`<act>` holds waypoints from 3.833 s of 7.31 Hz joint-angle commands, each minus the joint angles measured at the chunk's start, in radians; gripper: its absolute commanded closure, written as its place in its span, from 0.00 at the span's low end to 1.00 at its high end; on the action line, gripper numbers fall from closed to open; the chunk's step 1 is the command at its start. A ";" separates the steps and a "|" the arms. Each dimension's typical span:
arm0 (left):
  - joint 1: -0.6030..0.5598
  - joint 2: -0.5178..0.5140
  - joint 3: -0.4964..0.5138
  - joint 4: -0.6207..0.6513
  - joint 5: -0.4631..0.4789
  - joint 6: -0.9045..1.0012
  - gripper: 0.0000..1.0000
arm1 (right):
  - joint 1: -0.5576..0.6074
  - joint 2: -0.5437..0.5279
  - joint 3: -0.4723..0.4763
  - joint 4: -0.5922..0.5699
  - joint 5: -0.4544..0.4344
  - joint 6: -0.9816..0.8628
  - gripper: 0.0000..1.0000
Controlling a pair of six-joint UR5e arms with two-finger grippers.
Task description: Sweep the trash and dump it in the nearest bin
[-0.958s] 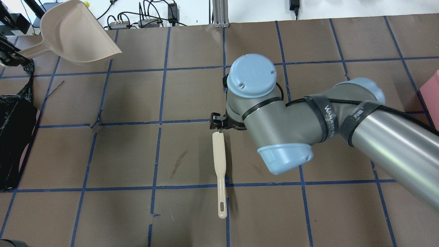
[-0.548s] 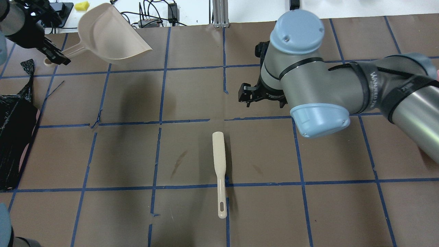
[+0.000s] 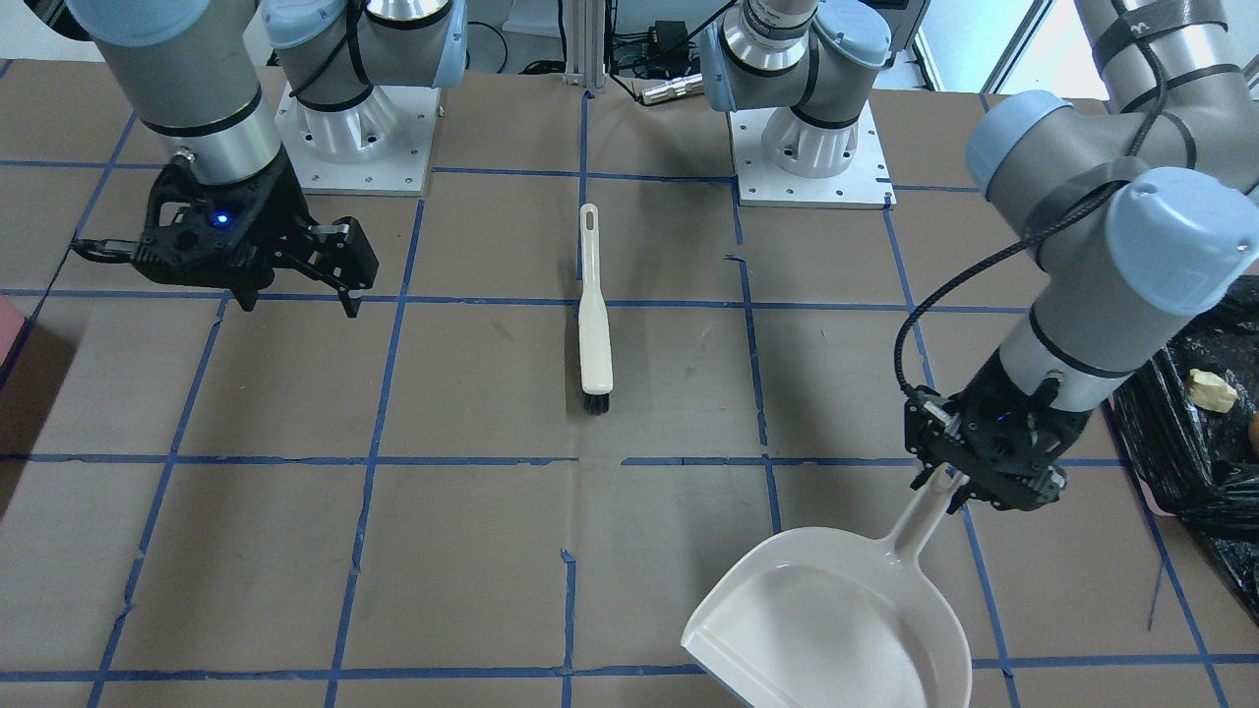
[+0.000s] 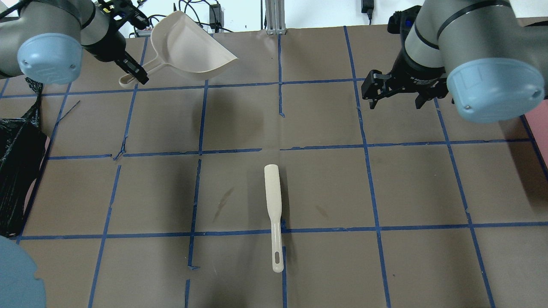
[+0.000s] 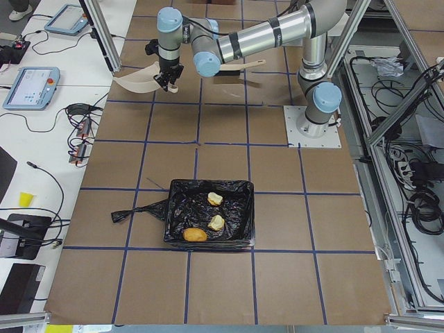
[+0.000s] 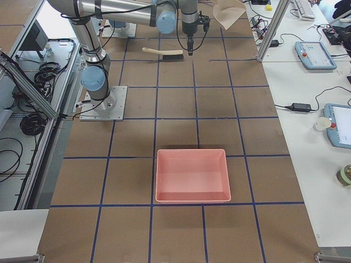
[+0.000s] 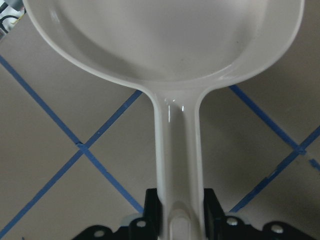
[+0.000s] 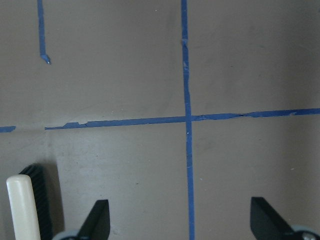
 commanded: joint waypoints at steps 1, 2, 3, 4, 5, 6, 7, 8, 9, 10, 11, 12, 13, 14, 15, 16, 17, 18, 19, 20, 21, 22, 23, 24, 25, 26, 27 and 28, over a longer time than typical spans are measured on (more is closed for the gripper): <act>-0.125 -0.032 -0.001 0.000 -0.002 -0.252 0.92 | -0.012 -0.011 -0.013 0.015 -0.017 -0.017 0.00; -0.179 -0.047 -0.001 0.012 -0.004 -0.370 0.92 | -0.011 -0.014 -0.017 0.015 -0.020 -0.016 0.00; -0.225 -0.062 -0.007 0.017 -0.008 -0.470 0.92 | -0.009 -0.014 -0.023 0.021 -0.021 -0.017 0.00; -0.277 -0.072 -0.022 0.029 -0.010 -0.530 0.92 | -0.009 -0.016 -0.024 0.026 -0.021 -0.017 0.00; -0.323 -0.093 -0.036 0.064 -0.010 -0.567 0.92 | -0.009 -0.034 -0.019 0.030 -0.020 -0.017 0.00; -0.359 -0.118 -0.048 0.119 -0.011 -0.633 0.92 | -0.009 -0.037 -0.017 0.030 -0.012 -0.017 0.00; -0.374 -0.141 -0.054 0.164 -0.013 -0.684 0.92 | -0.008 -0.037 -0.016 0.029 -0.014 -0.016 0.00; -0.383 -0.153 -0.058 0.167 -0.013 -0.713 0.92 | -0.008 -0.039 -0.013 0.032 -0.020 -0.020 0.00; -0.409 -0.156 -0.058 0.167 -0.013 -0.763 0.92 | -0.008 -0.046 -0.014 0.030 -0.015 -0.031 0.00; -0.432 -0.155 -0.058 0.167 -0.011 -0.803 0.92 | -0.008 -0.045 -0.013 0.032 -0.018 -0.036 0.00; -0.436 -0.155 -0.062 0.166 -0.010 -0.811 0.89 | -0.008 -0.048 -0.013 0.032 -0.020 -0.060 0.00; -0.445 -0.155 -0.079 0.167 -0.011 -0.898 0.89 | -0.008 -0.048 -0.011 0.030 -0.021 -0.082 0.00; -0.457 -0.153 -0.085 0.169 -0.011 -0.917 0.88 | -0.008 -0.049 -0.011 0.030 -0.021 -0.083 0.00; -0.459 -0.152 -0.087 0.167 -0.008 -0.917 0.73 | -0.008 -0.049 -0.013 0.030 -0.027 -0.102 0.00; -0.459 -0.153 -0.093 0.166 -0.010 -0.926 0.24 | -0.009 -0.049 -0.011 0.029 -0.041 -0.117 0.00; -0.459 -0.141 -0.091 0.169 -0.007 -0.907 0.00 | -0.009 -0.049 -0.011 0.029 -0.041 -0.119 0.00; -0.451 -0.117 -0.076 0.157 0.001 -0.902 0.00 | -0.012 -0.049 -0.010 0.029 -0.029 -0.119 0.00; -0.422 -0.081 -0.079 0.137 0.005 -0.896 0.00 | -0.012 -0.049 -0.008 0.030 -0.029 -0.119 0.00; -0.332 -0.023 -0.070 0.064 0.001 -0.833 0.00 | -0.009 -0.049 -0.008 0.030 -0.030 -0.117 0.00; -0.259 0.052 -0.073 -0.043 -0.005 -0.807 0.00 | -0.009 -0.049 -0.008 0.030 -0.029 -0.117 0.00; -0.243 0.136 -0.068 -0.158 0.005 -0.807 0.00 | -0.009 -0.049 -0.008 0.030 -0.029 -0.117 0.00; -0.236 0.220 -0.058 -0.285 0.036 -0.807 0.00 | -0.012 -0.049 -0.005 0.030 -0.027 -0.117 0.00; -0.233 0.293 -0.030 -0.387 0.103 -0.807 0.00 | -0.014 -0.049 -0.001 0.029 -0.026 -0.117 0.00; -0.232 0.339 -0.013 -0.485 0.108 -0.817 0.00 | -0.016 -0.049 0.001 0.029 -0.026 -0.117 0.00; -0.229 0.347 0.004 -0.498 0.113 -0.822 0.00 | -0.014 -0.049 0.001 0.029 -0.026 -0.116 0.00; -0.201 0.333 0.025 -0.504 0.163 -0.822 0.00 | -0.009 -0.049 0.001 0.029 -0.026 -0.116 0.00; -0.168 0.319 0.054 -0.517 0.145 -0.822 0.00 | -0.009 -0.049 -0.001 0.029 -0.026 -0.116 0.00; -0.167 0.290 0.060 -0.517 0.150 -0.822 0.00 | -0.009 -0.051 -0.001 0.029 -0.026 -0.116 0.00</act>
